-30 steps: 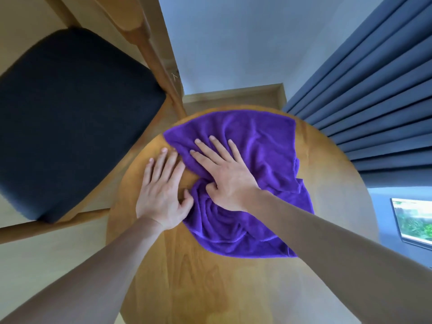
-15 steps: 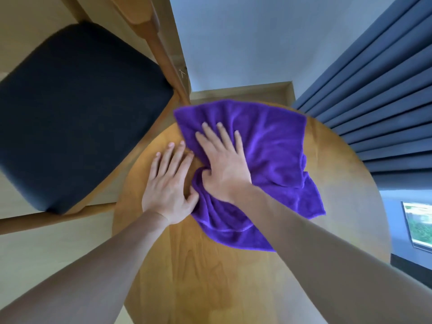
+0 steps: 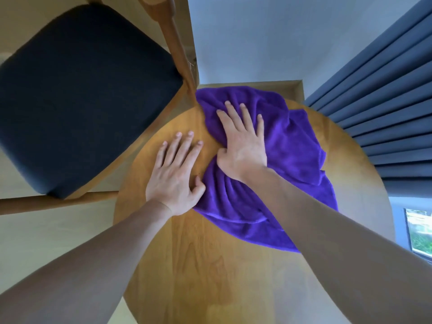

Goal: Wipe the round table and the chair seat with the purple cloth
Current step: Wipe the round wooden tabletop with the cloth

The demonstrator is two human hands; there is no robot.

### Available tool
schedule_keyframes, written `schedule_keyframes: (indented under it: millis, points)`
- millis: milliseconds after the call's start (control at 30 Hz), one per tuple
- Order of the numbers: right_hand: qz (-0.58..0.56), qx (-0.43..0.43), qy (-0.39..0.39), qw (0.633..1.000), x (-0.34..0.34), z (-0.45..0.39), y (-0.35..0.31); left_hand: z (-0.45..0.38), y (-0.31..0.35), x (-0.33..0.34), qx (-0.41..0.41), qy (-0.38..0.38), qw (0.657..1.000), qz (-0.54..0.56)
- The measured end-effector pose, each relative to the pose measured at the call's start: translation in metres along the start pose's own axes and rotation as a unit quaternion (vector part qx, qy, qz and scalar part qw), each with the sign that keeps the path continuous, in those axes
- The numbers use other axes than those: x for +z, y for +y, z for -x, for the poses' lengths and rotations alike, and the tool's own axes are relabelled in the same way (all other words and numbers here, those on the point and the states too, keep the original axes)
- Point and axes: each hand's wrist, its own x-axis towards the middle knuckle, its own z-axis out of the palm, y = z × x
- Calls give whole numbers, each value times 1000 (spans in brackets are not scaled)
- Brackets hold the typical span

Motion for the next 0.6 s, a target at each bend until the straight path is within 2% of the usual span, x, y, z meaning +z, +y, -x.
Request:
schedule_keyframes:
  millis: [67,167,300,367,467,600]
  points:
    - [8,5,-7,1000,5,-1,-15,0,-1,0,0,-5,1000,-5]
    - [9,-65,-42,997,10,14,-20,1,-1,0,-1,-7,1000,-11]
    - [11,-173,-86,981,3,32,12,0,0,-2,0,0,1000,-2]
    - [18,-190,-81,978,-6,27,32,0,0,-2,-1,1,1000,2]
    - [3,-126,-29,992,-11,9,42,0,0,-2,-2,-4,1000,-2]
    - [-4,10,40,999,3,-6,-2,0,-1,2,-3,-3,1000,-18]
